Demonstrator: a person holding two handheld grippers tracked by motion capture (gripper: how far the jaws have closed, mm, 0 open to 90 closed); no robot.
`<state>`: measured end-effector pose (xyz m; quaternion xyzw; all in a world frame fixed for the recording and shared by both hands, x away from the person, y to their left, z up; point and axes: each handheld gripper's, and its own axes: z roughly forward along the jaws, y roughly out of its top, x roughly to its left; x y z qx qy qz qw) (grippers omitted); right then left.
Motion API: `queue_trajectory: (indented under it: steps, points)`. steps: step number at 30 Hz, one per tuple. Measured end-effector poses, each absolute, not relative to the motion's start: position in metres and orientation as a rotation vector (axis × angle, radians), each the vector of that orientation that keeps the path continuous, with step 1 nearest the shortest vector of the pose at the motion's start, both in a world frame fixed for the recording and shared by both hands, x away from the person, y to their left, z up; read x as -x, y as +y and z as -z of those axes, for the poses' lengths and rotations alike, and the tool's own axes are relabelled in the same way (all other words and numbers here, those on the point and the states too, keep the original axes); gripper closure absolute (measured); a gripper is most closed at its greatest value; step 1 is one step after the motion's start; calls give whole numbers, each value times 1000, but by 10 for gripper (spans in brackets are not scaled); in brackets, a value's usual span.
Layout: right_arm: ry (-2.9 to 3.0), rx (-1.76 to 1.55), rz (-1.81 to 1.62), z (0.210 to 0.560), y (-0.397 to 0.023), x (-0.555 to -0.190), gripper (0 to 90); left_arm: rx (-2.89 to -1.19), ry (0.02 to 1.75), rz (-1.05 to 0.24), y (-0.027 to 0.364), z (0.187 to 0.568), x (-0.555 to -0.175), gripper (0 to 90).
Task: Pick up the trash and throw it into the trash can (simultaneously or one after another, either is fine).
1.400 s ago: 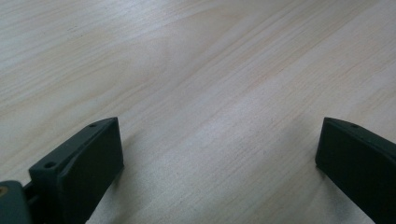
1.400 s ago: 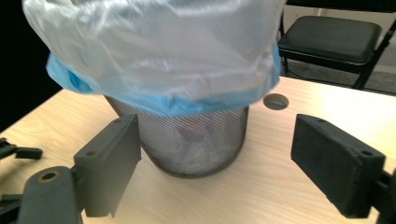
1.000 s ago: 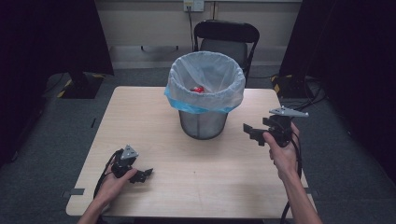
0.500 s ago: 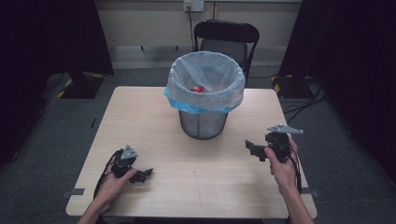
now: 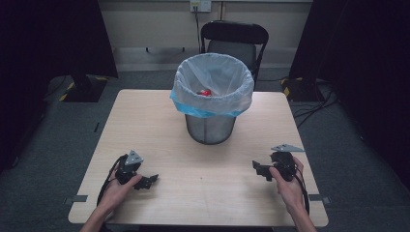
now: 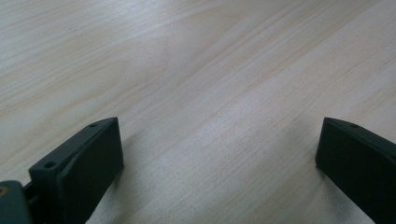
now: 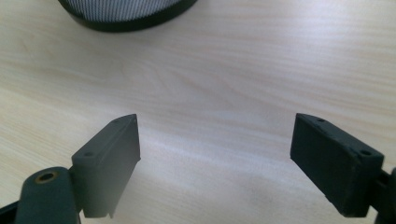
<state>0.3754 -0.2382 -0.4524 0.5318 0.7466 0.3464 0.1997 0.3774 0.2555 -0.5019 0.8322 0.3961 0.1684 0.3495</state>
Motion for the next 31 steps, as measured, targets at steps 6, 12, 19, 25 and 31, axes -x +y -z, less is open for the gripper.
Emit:
queue_trajectory:
  steps: [6,12,19,25,31]
  points:
    - [2132,-1507,-894,473,-236,-375,155,-2156,1026,-436,256,502,-377,3]
    - [2125,-1498,-825,484,-232,-375,155,-2156,1026,-436,256,502,-377,3]
    - [2091,-1500,-801,492,-230,-375,139,-2158,1025,-437,256,502,-377,3]
    - [2042,-1480,-854,498,-230,-371,118,-2154,1028,-433,255,502,-377,3]
    - [2030,-1472,-871,500,-230,-369,117,-2154,1030,-434,255,502,-377,3]
